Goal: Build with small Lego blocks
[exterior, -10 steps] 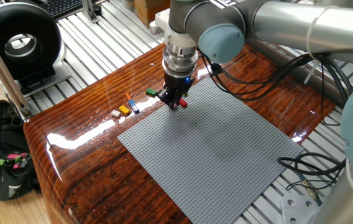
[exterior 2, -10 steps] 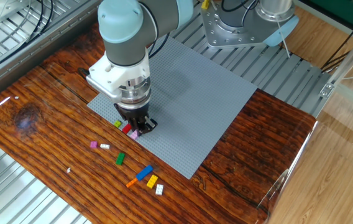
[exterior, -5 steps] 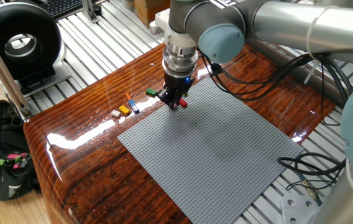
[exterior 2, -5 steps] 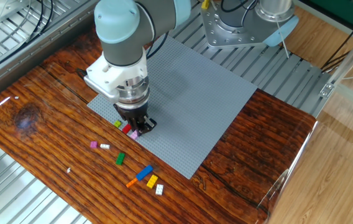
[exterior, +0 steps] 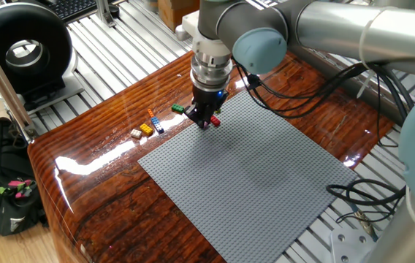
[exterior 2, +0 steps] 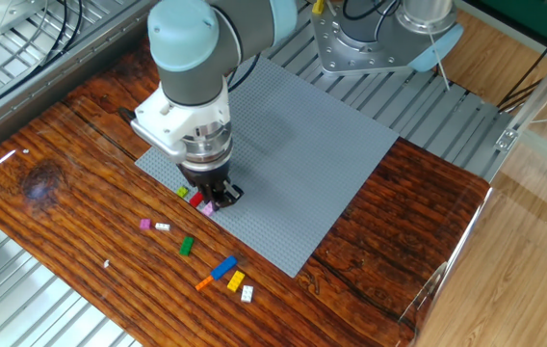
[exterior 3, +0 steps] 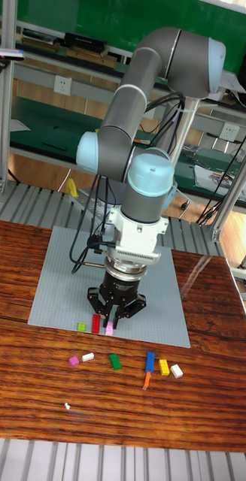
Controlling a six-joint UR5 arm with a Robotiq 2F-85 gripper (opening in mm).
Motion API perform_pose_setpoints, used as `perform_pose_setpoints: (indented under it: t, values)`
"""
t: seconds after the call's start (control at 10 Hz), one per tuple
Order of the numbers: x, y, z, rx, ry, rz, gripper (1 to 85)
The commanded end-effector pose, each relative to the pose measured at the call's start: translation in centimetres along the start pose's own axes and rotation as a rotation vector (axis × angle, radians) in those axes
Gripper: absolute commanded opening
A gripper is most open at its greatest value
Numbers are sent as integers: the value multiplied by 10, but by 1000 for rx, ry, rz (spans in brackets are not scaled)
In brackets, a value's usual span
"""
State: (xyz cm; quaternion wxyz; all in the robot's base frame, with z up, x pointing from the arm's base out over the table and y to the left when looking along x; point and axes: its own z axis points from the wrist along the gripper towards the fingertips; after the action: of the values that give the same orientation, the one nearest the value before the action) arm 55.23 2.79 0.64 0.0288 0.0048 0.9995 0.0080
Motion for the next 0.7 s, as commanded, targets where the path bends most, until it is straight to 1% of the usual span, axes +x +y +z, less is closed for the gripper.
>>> perform_pose_setpoints:
  t: [0.0,0.1,0.2,0.3,0.5,0.6]
  values:
    - [0,12,2,-7,5,-33,233]
    - [2,11,1,-5,11,-56,313]
    - [3,9,0,-19,15,-83,417]
    - [3,6,0,-27,16,-89,460]
    - [4,6,-2,-24,20,-83,467]
    - [5,7,-8,-23,20,-78,460]
